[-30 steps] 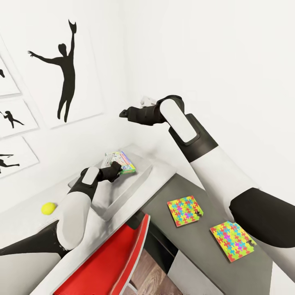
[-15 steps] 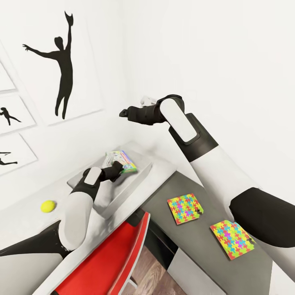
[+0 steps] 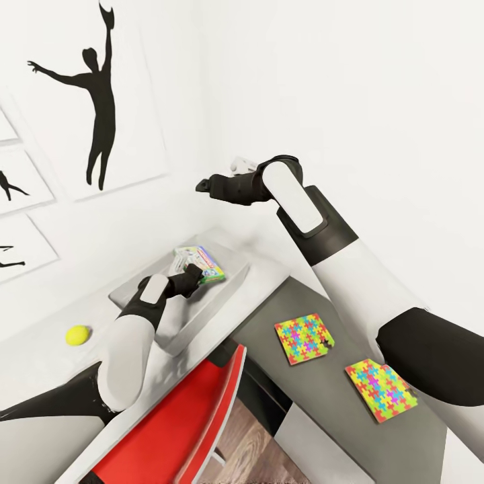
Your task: Put all the toys in the child's room - the three board games (two on the bed and one on the table), the two jigsaw puzzles on the table, and the tennis ball on the table - inside the toy box on the table in the child's room.
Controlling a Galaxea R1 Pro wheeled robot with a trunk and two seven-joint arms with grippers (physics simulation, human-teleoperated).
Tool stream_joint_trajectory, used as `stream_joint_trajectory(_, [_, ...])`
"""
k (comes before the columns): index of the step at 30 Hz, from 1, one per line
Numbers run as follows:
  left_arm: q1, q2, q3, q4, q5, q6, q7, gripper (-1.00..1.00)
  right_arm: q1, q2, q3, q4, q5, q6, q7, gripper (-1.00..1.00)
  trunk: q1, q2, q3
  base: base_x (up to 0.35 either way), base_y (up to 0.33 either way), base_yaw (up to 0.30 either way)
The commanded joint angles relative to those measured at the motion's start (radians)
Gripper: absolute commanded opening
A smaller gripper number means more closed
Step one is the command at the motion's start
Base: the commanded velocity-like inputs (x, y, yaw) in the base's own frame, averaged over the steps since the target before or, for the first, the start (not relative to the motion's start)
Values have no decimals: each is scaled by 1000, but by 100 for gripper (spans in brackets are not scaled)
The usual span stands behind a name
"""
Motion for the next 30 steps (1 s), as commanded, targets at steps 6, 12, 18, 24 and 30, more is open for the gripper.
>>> stream_joint_trajectory(6, [-1, -2, 3, -4, 9, 6, 9, -100, -1, 0, 2, 1, -10, 0, -10, 100, 1, -2, -12, 0, 0, 0])
stream_joint_trajectory(12, [-1, -2, -1, -9, 9, 5, 9, -100, -1, 0, 2, 1, -10, 0, -10, 100, 1, -2, -21, 0, 0, 0])
stream_joint_trajectory(18, [-10, -1, -13, -14, 9, 3, 9, -100, -1, 0, 2, 0, -10, 0, -10, 100, 1, -2, -31, 0, 0, 0])
stream_joint_trajectory(24, [-19, 1, -14, -15, 9, 2, 9, -100, -1, 0, 2, -1, -9, 0, -10, 100, 1, -2, -40, 0, 0, 0])
stream_joint_trajectory(30, [-21, 2, -14, -21, 9, 1, 8, -100, -1, 0, 2, -1, -9, 0, -10, 100, 1, -2, -50, 0, 0, 0])
